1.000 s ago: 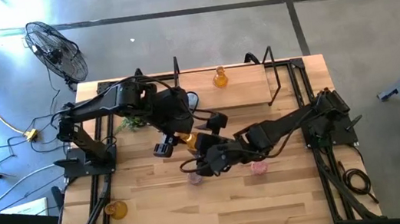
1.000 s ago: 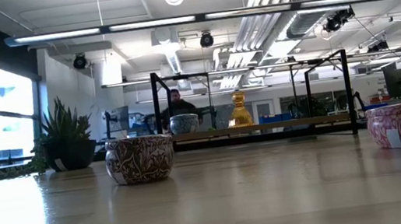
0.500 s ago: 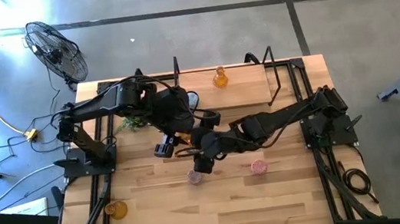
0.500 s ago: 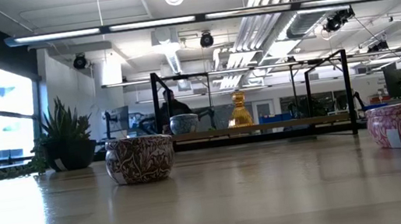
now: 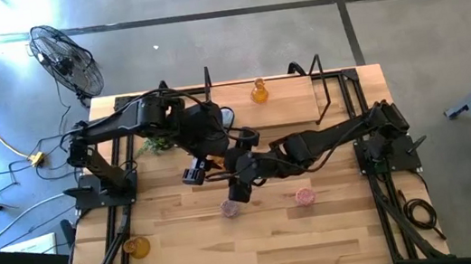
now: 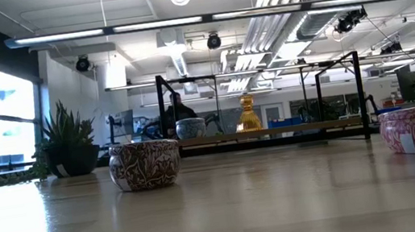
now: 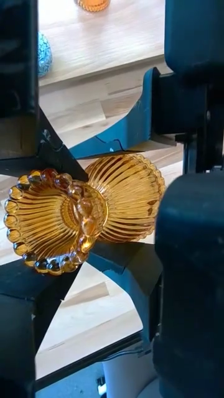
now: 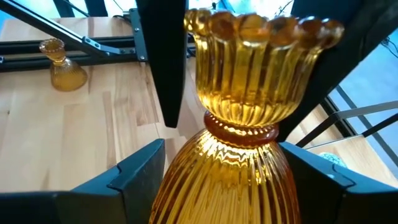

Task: Pick & Place candle stick holders
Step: Put the top yellow candle holder on the shelf aligned with the other yellow candle holder

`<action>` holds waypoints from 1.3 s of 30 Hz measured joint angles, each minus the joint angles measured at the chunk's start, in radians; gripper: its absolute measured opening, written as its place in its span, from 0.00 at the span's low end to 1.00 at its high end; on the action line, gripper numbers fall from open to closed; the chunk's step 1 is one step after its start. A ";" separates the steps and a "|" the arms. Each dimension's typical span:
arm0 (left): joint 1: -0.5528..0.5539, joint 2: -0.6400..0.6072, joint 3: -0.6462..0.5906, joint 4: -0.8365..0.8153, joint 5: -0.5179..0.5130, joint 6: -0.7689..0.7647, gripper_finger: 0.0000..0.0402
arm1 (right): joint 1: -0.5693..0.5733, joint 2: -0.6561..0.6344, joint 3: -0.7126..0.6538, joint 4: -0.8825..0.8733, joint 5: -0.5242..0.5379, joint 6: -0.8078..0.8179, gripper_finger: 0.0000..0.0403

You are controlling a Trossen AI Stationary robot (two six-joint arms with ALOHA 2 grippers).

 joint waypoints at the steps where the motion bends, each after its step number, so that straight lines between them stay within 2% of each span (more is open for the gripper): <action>1: 0.000 0.000 0.000 0.000 0.000 0.000 0.40 | 0.000 0.000 0.000 -0.002 0.000 -0.003 0.67; 5: -0.002 0.000 0.000 0.001 -0.011 0.000 0.40 | 0.000 0.000 0.000 -0.004 0.000 -0.025 0.67; 10: -0.034 0.000 0.000 0.033 -0.139 -0.004 0.40 | 0.000 -0.001 0.000 -0.016 0.014 -0.052 0.67; 12: -0.046 -0.002 0.000 0.034 -0.159 -0.005 0.40 | 0.002 -0.002 0.000 -0.015 0.016 -0.055 0.67; 20: -0.082 -0.003 0.000 0.043 -0.222 -0.020 0.41 | 0.009 -0.002 0.000 -0.015 0.030 -0.053 0.66; 31: -0.088 -0.012 0.000 0.045 -0.250 -0.053 0.41 | 0.013 -0.002 0.001 -0.014 0.025 -0.047 0.66; 36: -0.110 -0.012 0.000 0.045 -0.355 -0.060 0.42 | 0.014 -0.001 0.002 -0.017 0.027 -0.043 0.66; 39: -0.143 -0.014 0.000 0.046 -0.461 -0.043 0.47 | 0.014 -0.001 -0.001 -0.031 0.026 -0.032 0.66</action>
